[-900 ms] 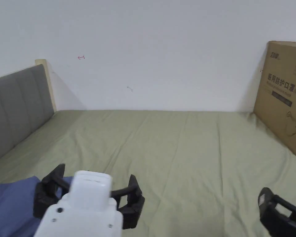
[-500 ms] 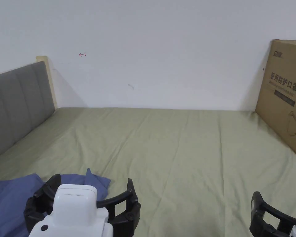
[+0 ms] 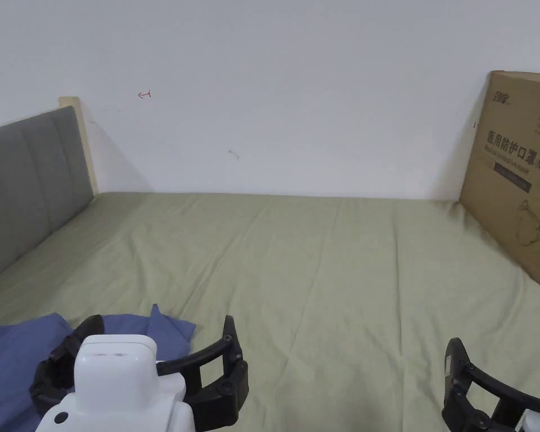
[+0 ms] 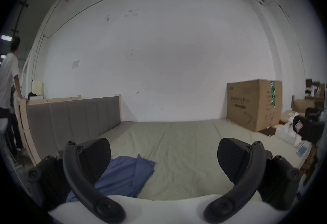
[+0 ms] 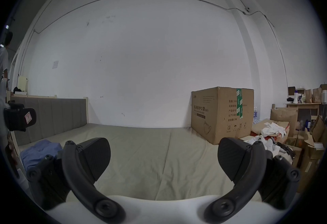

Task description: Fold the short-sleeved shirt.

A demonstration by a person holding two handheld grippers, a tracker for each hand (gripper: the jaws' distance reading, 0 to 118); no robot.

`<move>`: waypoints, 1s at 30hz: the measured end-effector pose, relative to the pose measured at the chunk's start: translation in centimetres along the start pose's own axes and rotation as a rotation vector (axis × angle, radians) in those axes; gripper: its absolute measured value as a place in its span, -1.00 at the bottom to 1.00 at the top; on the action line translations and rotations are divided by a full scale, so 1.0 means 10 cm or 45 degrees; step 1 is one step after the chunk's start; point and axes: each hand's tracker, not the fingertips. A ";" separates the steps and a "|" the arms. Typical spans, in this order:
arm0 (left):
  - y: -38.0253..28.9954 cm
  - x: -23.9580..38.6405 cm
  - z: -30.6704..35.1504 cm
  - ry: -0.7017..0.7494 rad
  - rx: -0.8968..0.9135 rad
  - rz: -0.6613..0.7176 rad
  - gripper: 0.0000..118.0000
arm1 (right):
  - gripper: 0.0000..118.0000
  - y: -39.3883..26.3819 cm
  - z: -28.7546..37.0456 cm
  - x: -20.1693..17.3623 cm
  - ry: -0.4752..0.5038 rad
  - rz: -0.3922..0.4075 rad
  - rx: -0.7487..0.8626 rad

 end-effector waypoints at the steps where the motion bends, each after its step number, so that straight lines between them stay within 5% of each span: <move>1: 0.01 0.00 0.00 0.035 0.009 -0.008 1.00 | 1.00 0.00 0.00 0.00 0.000 0.000 -0.005; 11: 0.00 -0.02 -0.01 0.015 -0.050 -0.016 1.00 | 1.00 -0.02 -0.05 0.00 0.021 -0.075 -0.125; 30: -0.01 0.05 -0.03 -0.062 -0.118 -0.076 1.00 | 1.00 0.07 -0.06 -0.02 0.009 -0.044 -0.152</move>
